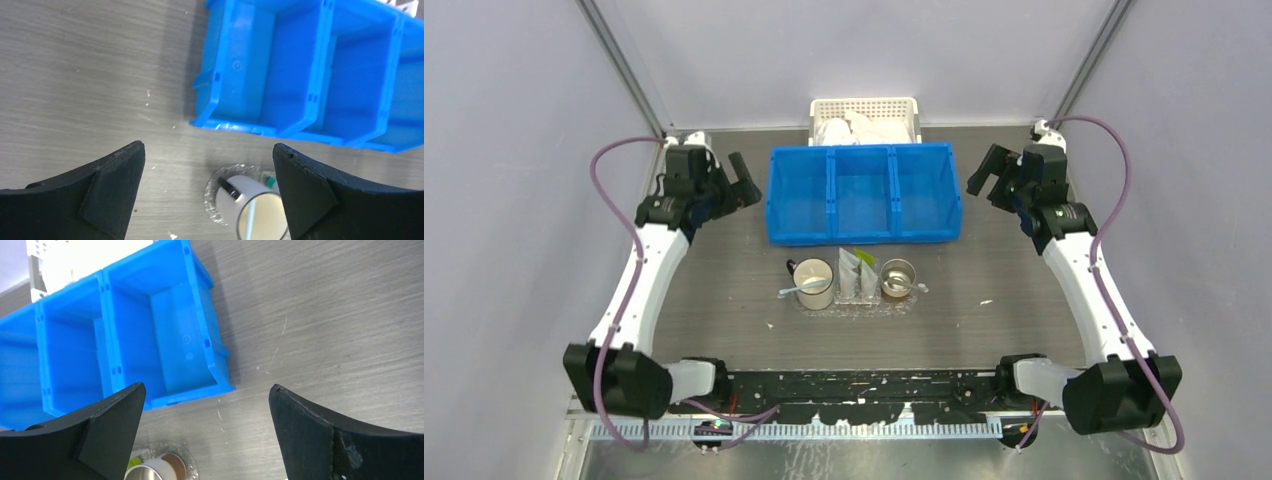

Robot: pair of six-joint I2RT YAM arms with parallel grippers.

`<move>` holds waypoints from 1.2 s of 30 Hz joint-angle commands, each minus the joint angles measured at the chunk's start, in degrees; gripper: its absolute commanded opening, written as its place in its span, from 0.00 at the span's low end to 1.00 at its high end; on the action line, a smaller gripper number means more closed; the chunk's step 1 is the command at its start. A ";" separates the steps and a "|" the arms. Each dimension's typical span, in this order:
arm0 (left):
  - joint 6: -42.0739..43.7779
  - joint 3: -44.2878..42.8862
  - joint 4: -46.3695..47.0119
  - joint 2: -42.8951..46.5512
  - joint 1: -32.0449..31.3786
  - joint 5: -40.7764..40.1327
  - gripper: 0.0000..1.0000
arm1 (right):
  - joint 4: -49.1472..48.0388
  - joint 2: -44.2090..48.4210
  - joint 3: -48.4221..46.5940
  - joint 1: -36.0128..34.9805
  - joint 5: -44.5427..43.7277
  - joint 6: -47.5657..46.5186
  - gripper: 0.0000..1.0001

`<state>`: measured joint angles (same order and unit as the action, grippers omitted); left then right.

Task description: Prepare toiletry sets of a toothbrush and toothpaste on the tray

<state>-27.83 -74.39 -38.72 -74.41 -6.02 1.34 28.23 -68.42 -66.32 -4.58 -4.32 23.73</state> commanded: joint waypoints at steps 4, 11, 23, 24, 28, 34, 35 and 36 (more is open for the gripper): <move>5.14 13.73 8.44 13.63 -0.13 -4.56 1.00 | -6.69 12.69 11.81 0.09 -2.70 -3.08 1.00; 5.02 21.34 6.96 23.28 -0.13 -7.27 1.00 | -9.31 20.00 19.81 0.05 -4.34 -3.24 1.00; 6.18 42.78 33.54 25.55 -0.13 -9.30 1.00 | -30.25 20.31 36.31 0.08 -19.85 -8.15 0.99; 7.84 45.18 36.67 25.28 -0.13 -9.82 1.00 | -31.61 19.51 37.12 0.18 -21.45 -8.71 1.00; 12.97 52.07 52.51 23.54 -0.13 -11.62 1.00 | -41.70 17.97 43.23 0.16 -22.88 -10.02 1.00; 18.77 53.40 65.87 11.23 -0.04 -15.43 1.00 | -60.16 8.11 50.07 0.28 -25.94 -13.63 1.00; 19.51 52.86 66.95 8.73 -0.04 -15.47 1.00 | -63.54 6.10 50.92 0.36 -26.19 -13.39 1.00; 19.52 52.44 68.18 5.10 -0.04 -15.67 1.00 | -66.37 4.38 51.75 0.49 -26.15 -12.77 1.00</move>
<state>-13.02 -19.81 16.14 -61.95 -6.04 -11.31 -20.10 -58.92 -16.64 -4.56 -26.87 12.19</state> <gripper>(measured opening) 0.996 0.995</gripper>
